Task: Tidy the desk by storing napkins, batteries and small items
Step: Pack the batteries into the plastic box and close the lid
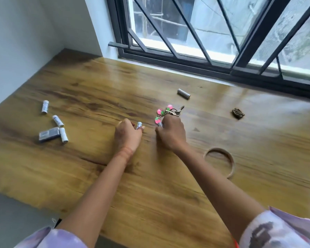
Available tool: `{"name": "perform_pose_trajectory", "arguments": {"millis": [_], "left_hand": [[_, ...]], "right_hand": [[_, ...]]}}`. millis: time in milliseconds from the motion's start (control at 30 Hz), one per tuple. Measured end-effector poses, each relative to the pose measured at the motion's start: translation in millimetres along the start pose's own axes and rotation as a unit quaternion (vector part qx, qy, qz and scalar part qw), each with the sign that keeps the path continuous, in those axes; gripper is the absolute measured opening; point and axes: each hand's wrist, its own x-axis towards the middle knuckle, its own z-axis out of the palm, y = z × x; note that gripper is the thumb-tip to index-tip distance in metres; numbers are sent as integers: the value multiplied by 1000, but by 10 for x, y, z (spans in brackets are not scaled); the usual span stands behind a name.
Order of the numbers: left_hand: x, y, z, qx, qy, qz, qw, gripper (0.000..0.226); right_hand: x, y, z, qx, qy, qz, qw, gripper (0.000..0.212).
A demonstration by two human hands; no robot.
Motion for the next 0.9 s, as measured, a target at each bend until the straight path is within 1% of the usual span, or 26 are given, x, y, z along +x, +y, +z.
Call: {"name": "perform_pose_trajectory", "arguments": {"millis": [33, 100, 167, 200, 233, 267, 300, 367, 400, 433, 500, 633, 800, 867, 900], "left_hand": [[23, 11, 13, 11, 2, 6, 1000, 33], [45, 39, 9, 32, -4, 16, 999, 29], [24, 66, -9, 34, -23, 23, 999, 26], [-13, 79, -16, 25, -36, 24, 999, 25], [-66, 84, -16, 5, -48, 24, 999, 23], [-132, 91, -15, -32, -60, 19, 998, 22], [-203, 99, -8, -86, -75, 5, 993, 20], [-384, 134, -11, -194, -100, -28, 975, 17], [-484, 162, -18, -224, -110, -36, 968, 16], [-583, 194, -25, -251, -121, -41, 960, 15], [-800, 264, -47, -295, -140, -44, 944, 17], [-1258, 333, -1, -341, -143, -37, 928, 18], [-1885, 474, 146, -353, -173, -15, 919, 20], [-2132, 561, 199, -353, -195, 0, 915, 18], [-2254, 611, 221, -351, -212, 14, 912, 16]], "right_hand": [[11, 10, 9, -5, -2, 0, 1000, 26], [29, 36, 2, 28, -7, 3, 1000, 21], [18, 67, -53, 127, -16, 27, 991, 17], [-4, 78, -95, 183, -26, 51, 981, 16], [-31, 93, -133, 241, -40, 83, 966, 14], [-65, 106, -173, 302, -59, 120, 944, 15], [-100, 125, -202, 367, -83, 158, 913, 17], [-226, 155, -293, 464, -130, 207, 851, 13], [-310, 173, -355, 483, -143, 215, 837, 11], [-388, 201, -414, 492, -148, 214, 831, 11], [-575, 250, -544, 498, -151, 200, 830, 13], [-1010, 431, -829, 514, -147, 187, 824, 16], [-1533, 831, -1118, 541, -121, 216, 804, 11], [-1714, 991, -1238, 555, -114, 225, 793, 9], [-1800, 1074, -1307, 563, -108, 224, 788, 11]]}}
